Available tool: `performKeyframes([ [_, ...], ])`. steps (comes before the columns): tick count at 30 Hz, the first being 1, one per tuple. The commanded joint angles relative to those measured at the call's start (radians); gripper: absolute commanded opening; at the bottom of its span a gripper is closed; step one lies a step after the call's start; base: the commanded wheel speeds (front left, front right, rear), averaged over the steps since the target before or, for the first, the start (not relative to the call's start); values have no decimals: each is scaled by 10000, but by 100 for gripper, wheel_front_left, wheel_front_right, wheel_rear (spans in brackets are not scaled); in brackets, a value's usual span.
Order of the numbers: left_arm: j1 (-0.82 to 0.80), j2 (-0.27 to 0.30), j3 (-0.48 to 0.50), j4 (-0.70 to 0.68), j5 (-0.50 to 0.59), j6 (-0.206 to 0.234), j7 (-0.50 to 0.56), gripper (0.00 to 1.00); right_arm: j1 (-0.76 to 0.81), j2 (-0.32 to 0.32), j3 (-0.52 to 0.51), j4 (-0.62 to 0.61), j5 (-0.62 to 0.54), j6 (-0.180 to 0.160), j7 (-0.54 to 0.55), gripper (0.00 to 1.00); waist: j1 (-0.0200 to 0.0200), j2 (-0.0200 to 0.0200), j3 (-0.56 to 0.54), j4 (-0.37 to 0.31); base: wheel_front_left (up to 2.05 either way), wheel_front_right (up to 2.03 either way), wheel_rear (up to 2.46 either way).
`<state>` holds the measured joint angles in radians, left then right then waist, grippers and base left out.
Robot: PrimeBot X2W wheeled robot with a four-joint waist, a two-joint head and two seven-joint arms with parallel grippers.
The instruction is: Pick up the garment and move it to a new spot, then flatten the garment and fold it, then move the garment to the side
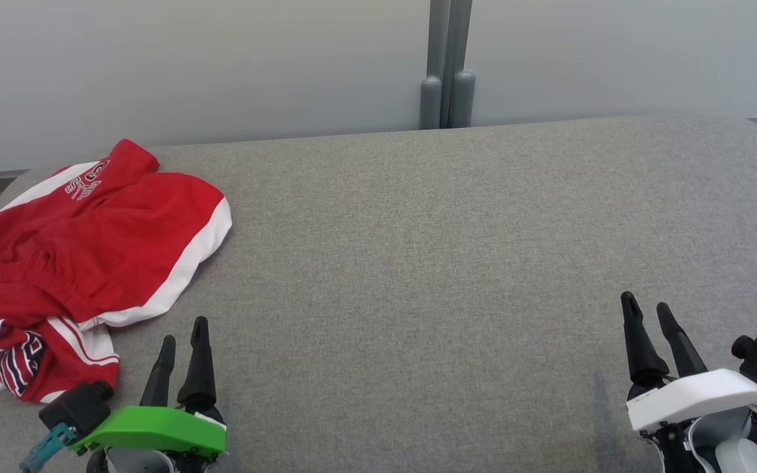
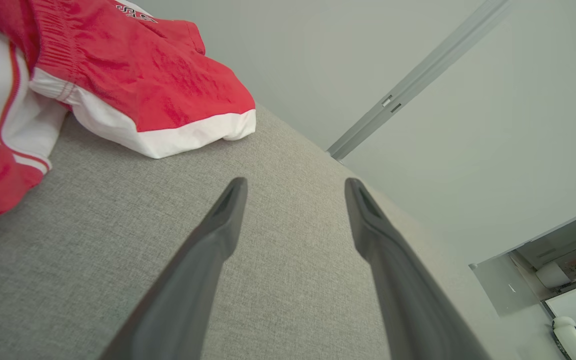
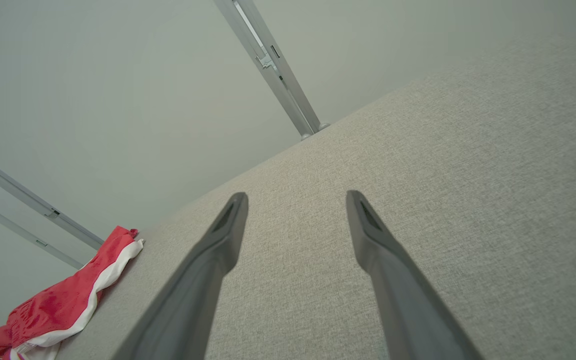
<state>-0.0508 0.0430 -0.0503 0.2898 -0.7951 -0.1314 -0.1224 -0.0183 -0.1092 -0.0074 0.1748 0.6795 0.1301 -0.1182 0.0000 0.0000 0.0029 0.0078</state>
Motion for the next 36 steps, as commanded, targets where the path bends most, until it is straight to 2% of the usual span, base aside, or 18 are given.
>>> performKeyframes([
  [1, 21, 67, -3, -134, 473, 6, -104, 100, 8, -157, 61, -142, -448, 5, -116, 100, 0, 0, -10, 6, 0, 0, 0],
  [15, 128, 78, -83, -197, 2814, 8, -467, 100, 90, -402, 143, -229, -2211, 6, -488, 100, 0, 0, -88, 43, 0, 0, 0],
  [36, 265, 272, -396, -80, 4646, 10, -925, 100, 300, -552, -36, -103, -3934, 7, -955, 100, 0, 0, -129, 36, 0, 0, 0],
])
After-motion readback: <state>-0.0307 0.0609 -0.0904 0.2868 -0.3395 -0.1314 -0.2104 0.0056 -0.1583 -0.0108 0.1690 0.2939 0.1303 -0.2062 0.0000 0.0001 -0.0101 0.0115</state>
